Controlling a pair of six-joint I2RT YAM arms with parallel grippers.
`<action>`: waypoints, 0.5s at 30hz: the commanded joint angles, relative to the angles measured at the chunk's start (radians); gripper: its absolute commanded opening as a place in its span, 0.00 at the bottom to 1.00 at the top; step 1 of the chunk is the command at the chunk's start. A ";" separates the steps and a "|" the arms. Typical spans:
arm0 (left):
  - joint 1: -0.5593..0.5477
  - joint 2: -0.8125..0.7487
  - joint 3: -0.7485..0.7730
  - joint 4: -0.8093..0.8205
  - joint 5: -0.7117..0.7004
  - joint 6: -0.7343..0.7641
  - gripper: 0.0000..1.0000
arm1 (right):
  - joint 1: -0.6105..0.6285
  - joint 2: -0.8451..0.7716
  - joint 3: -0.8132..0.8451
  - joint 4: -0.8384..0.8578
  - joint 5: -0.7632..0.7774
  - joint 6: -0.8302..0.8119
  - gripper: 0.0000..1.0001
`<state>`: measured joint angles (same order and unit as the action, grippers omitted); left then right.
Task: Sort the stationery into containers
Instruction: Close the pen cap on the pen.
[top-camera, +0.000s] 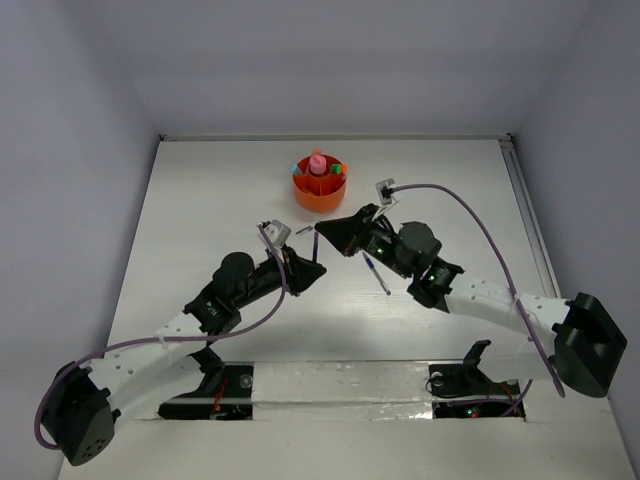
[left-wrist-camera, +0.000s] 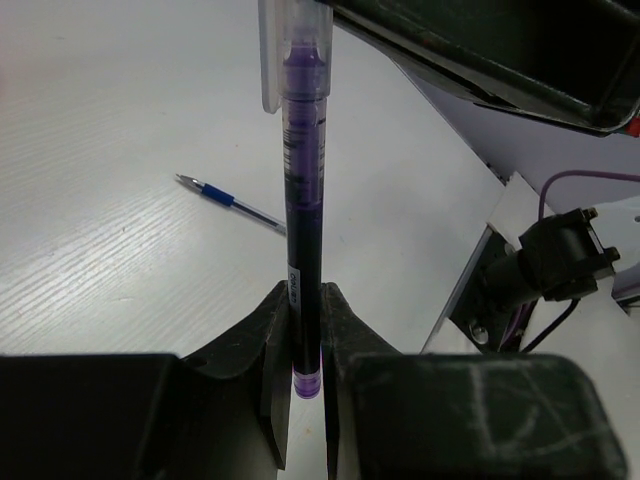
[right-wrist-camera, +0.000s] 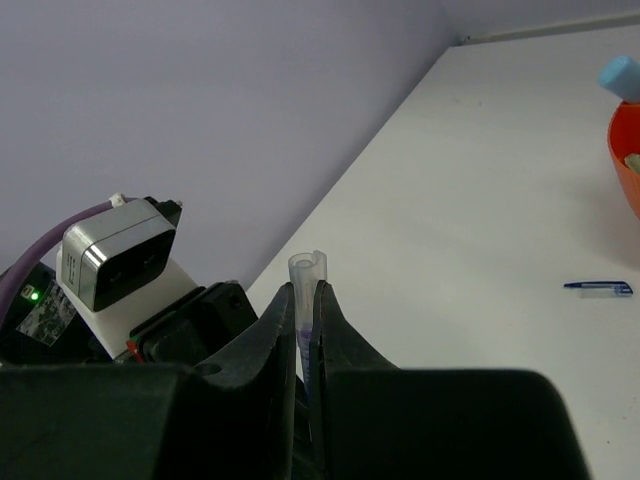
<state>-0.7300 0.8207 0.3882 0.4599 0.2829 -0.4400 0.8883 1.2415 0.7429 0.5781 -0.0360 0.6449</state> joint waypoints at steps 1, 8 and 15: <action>0.023 -0.064 0.164 0.201 -0.108 -0.006 0.00 | 0.054 -0.004 -0.106 -0.211 -0.220 0.042 0.00; 0.023 -0.049 0.241 0.171 -0.064 -0.019 0.00 | 0.104 -0.001 -0.148 -0.280 -0.229 0.021 0.00; 0.023 -0.017 0.278 0.172 -0.071 -0.014 0.00 | 0.179 0.010 -0.206 -0.264 -0.194 0.061 0.00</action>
<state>-0.7399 0.8276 0.4808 0.2226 0.3687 -0.4473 0.9390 1.2022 0.6456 0.6334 0.0147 0.6655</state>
